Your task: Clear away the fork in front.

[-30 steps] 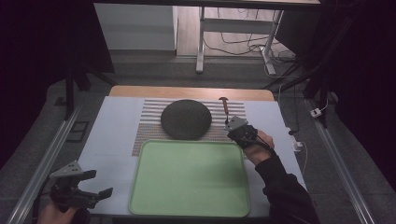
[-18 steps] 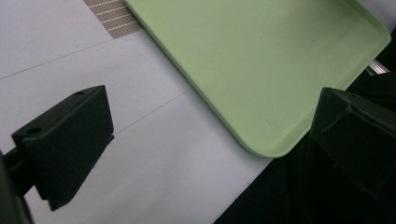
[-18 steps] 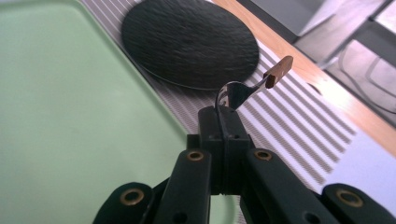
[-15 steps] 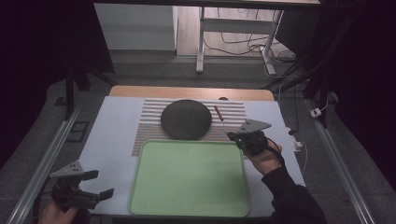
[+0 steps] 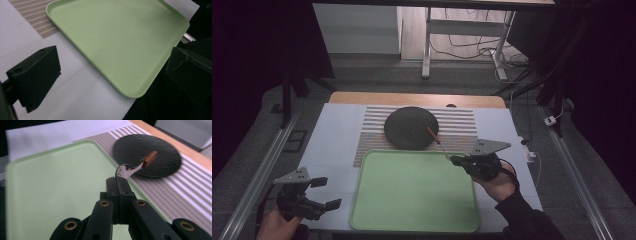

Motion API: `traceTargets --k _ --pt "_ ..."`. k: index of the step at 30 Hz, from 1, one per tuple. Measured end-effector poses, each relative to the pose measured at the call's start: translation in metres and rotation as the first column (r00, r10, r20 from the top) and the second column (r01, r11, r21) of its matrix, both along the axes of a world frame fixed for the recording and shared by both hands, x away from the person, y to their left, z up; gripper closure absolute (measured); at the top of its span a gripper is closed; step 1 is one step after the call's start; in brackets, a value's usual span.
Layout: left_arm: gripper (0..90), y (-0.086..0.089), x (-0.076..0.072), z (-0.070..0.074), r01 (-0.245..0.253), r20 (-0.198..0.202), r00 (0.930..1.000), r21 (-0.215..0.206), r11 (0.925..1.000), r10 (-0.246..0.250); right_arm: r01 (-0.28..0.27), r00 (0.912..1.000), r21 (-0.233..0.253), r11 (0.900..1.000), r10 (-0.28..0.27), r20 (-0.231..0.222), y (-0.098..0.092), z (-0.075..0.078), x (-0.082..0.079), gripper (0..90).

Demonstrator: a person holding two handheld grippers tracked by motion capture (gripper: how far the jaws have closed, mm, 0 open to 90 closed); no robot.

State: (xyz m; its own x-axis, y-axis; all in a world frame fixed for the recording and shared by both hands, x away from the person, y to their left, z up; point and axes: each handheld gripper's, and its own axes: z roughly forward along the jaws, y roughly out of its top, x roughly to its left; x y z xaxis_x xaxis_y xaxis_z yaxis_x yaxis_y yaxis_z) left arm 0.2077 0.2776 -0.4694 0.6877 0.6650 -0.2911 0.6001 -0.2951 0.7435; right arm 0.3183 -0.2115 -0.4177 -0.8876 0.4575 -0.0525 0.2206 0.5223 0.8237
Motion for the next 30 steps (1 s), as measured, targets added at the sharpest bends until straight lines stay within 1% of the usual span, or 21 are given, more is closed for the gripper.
traceTargets --k 2,4,5,7,8,11,12,13,14,15,19,21,22,23,25,27,29,30 --pt "0.0 -0.005 0.004 0.001 0.015 0.01 0.9998 -0.016 0.9998 -0.015 -0.027 0.9996 0.017 0.999 0.027 -0.012 0.002 -0.001 -0.004 90.0" --pt "0.0 -0.01 0.008 0.002 0.037 0.003 0.9993 -0.032 0.9988 -0.036 -0.051 0.9984 0.032 0.998 0.052 -0.024 0.003 -0.001 -0.008 90.0" --pt "0.0 -0.013 0.01 0.003 0.047 -0.001 0.9989 -0.032 0.9984 -0.047 -0.064 0.9973 0.04 0.997 0.065 -0.033 0.004 -0.001 -0.011 90.0" --pt "0.0 -0.019 0.014 0.004 0.07 0.01 0.9975 -0.024 0.9972 -0.07 -0.081 0.9955 0.051 0.995 0.083 -0.046 0.006 -0.002 -0.015 90.0" --pt "0.0 -0.023 0.016 0.005 0.081 0.013 0.9967 -0.015 0.9966 -0.081 -0.093 0.9936 0.058 0.994 0.097 -0.059 0.006 -0.002 -0.017 90.0" --pt "0.0 -0.032 0.024 0.008 0.111 0.032 0.9934 -0.011 0.9938 -0.111 -0.124 0.988 0.078 0.989 0.13 -0.082 0.009 -0.003 -0.024 90.0" --pt "0.0 -0.035 0.028 0.009 0.121 0.029 0.9922 -0.016 0.9925 -0.121 -0.133 0.9863 0.084 0.988 0.14 -0.087 0.009 -0.004 -0.026 90.0" --pt "0.0 -0.039 0.031 0.01 0.134 0.018 0.9909 -0.017 0.9909 -0.133 -0.145 0.9843 0.085 0.986 0.152 -0.089 0.01 -0.004 -0.028 90.0" --pt "0.0 -0.042 0.034 0.011 0.145 0.012 0.9894 -0.013 0.9893 -0.145 -0.157 0.9818 0.088 0.984 0.165 -0.093 0.011 -0.004 -0.03 90.0" --pt "0.0 -0.046 0.037 0.012 0.157 0.015 0.9875 -0.006 0.9876 -0.157 -0.164 0.9802 0.095 0.982 0.173 -0.097 0.011 -0.004 -0.031 90.0" --pt "0.0 -0.06 0.047 0.016 0.199 0.034 0.9792 0.024 0.9797 -0.2 -0.203 0.9706 0.105 0.974 0.214 -0.11 0.014 -0.005 -0.036 90.0" --pt "0.0 -0.068 0.052 0.018 0.214 0.046 0.9753 0.049 0.9756 -0.216 -0.221 0.9652 0.114 0.969 0.234 -0.117 0.015 -0.006 -0.038 90.0" --pt "0.0 -0.072 0.054 0.019 0.222 0.053 0.973 0.06 0.9733 -0.225 -0.232 0.9622 0.113 0.966 0.245 -0.118 0.016 -0.006 -0.039 90.0" --pt "0.0 -0.075 0.057 0.019 0.231 0.059 0.9702 0.062 0.9709 -0.235 -0.24 0.9595 0.118 0.964 0.254 -0.123 0.017 -0.006 -0.039 90.0" --pt "0.0 -0.082 0.062 0.021 0.261 0.067 0.9617 0.07 0.9627 -0.266 -0.259 0.9531 0.125 0.958 0.274 -0.128 0.019 -0.007 -0.041 90.0" --pt "0.0 -0.089 0.067 0.022 0.293 0.075 0.9511 0.085 0.9523 -0.299 -0.28 0.9454 0.128 0.951 0.297 -0.135 0.021 -0.007 -0.042 90.0" --pt "0.0 -0.097 0.071 0.022 0.32 0.082 0.9411 0.097 0.9423 -0.328 -0.304 0.9357 0.135 0.943 0.322 -0.144 0.022 -0.007 -0.044 90.0" --pt "0.0 -0.101 0.074 0.021 0.337 0.083 0.9347 0.105 0.9357 -0.346 -0.313 0.9311 0.142 0.939 0.333 -0.148 0.023 -0.007 -0.044 90.0"
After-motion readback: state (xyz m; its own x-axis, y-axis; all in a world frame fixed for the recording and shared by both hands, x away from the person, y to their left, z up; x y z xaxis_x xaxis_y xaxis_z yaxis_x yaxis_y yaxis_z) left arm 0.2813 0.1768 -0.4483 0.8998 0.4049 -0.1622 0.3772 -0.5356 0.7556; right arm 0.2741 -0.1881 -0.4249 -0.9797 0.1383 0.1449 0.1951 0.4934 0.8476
